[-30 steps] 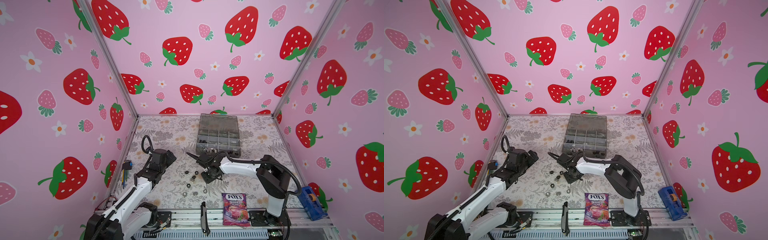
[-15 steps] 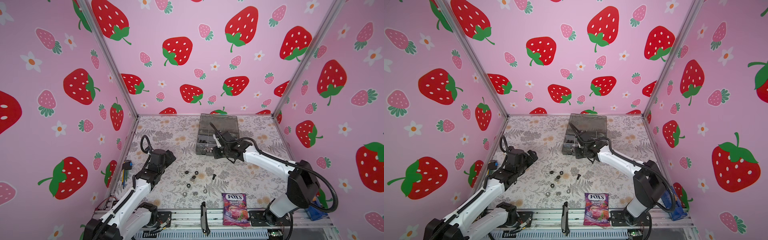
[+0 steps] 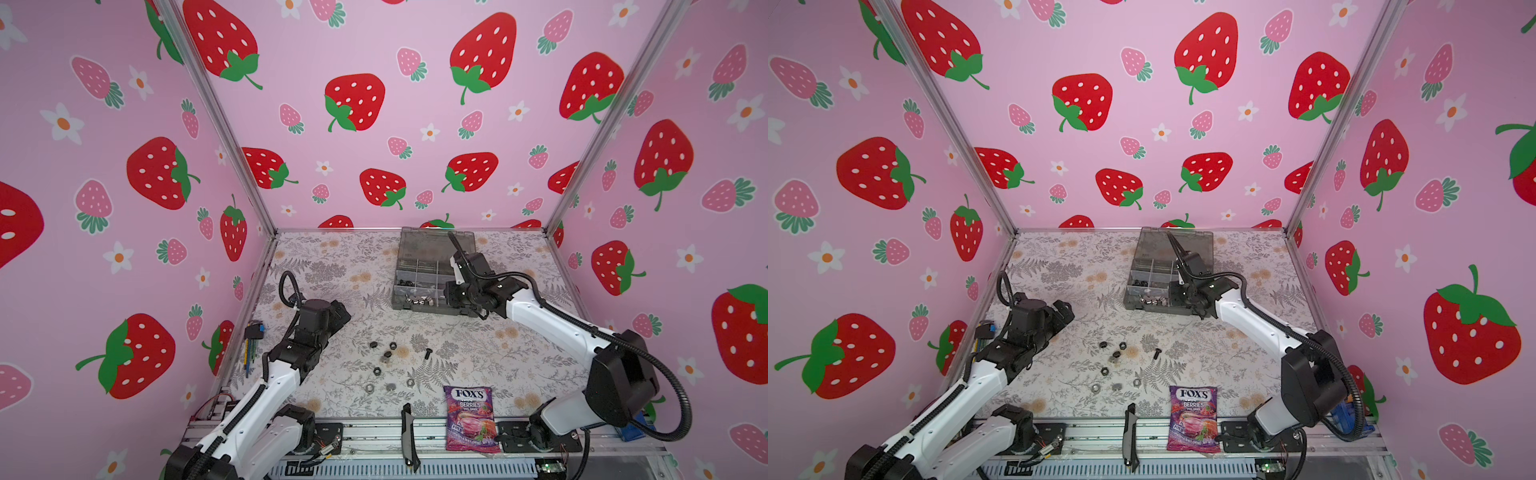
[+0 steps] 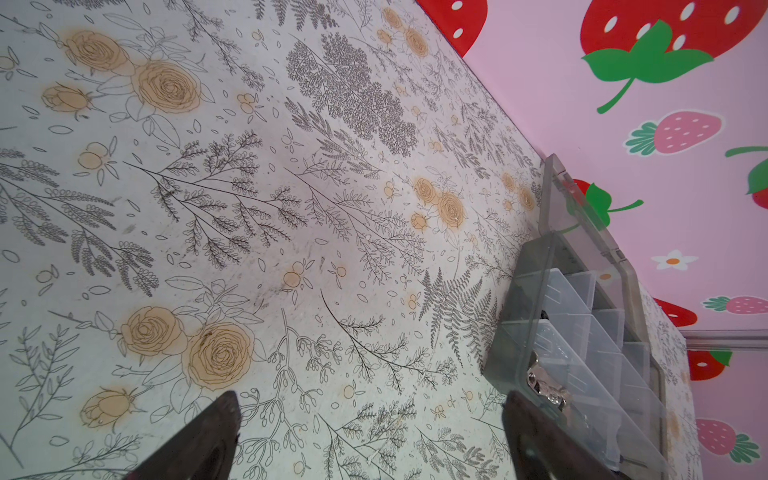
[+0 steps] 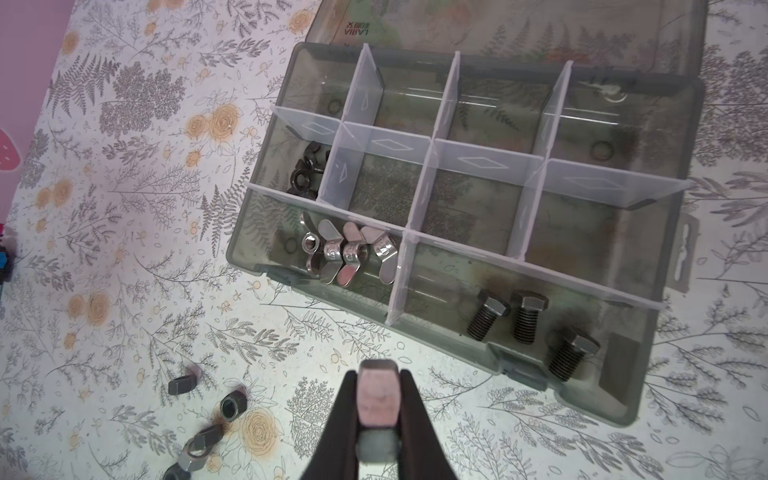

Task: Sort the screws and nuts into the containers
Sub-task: 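Lift the silver nut and carry it over the organizer box, then lower the silver nut into an empty compartment and open the right gripper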

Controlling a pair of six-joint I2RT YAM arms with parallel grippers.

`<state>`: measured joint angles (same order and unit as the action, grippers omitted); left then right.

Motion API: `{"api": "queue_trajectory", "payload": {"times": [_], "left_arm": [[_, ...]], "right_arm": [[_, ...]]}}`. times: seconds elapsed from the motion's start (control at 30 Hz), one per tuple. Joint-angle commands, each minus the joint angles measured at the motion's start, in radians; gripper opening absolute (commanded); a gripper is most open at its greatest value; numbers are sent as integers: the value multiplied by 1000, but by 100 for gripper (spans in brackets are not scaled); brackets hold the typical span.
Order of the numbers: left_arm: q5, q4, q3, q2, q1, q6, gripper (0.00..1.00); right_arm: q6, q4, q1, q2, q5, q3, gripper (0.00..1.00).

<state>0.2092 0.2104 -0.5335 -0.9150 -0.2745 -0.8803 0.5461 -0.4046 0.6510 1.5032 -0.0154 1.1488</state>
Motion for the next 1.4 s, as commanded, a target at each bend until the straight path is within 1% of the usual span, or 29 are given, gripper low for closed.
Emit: {"api": "queue_trajectory", "payload": {"times": [0.0, 0.23, 0.43, 0.67, 1.0, 1.17, 1.3, 1.37], "left_arm": [[30, 21, 3, 15, 6, 13, 99], [34, 22, 4, 24, 6, 27, 99], [35, 17, 1, 18, 6, 32, 99], [25, 11, 3, 13, 6, 27, 99], [23, 6, 2, 4, 6, 30, 99], [22, 5, -1, 5, 6, 29, 99], [22, 11, -2, 11, 6, 28, 99], [25, 15, -1, 15, 6, 29, 99]], "right_arm": [[-2, 9, -27, -34, 1, -9, 0], [-20, 4, -73, -13, 3, -7, 0], [-70, -34, -111, 101, -21, 57, 0], [-111, -22, -111, 236, -11, 131, 0], [-156, -16, -109, 326, -63, 225, 0], [-187, -33, -109, 422, -83, 305, 0], [-199, -53, -109, 485, -91, 356, 4], [-201, -53, -109, 501, -89, 362, 9]]}}
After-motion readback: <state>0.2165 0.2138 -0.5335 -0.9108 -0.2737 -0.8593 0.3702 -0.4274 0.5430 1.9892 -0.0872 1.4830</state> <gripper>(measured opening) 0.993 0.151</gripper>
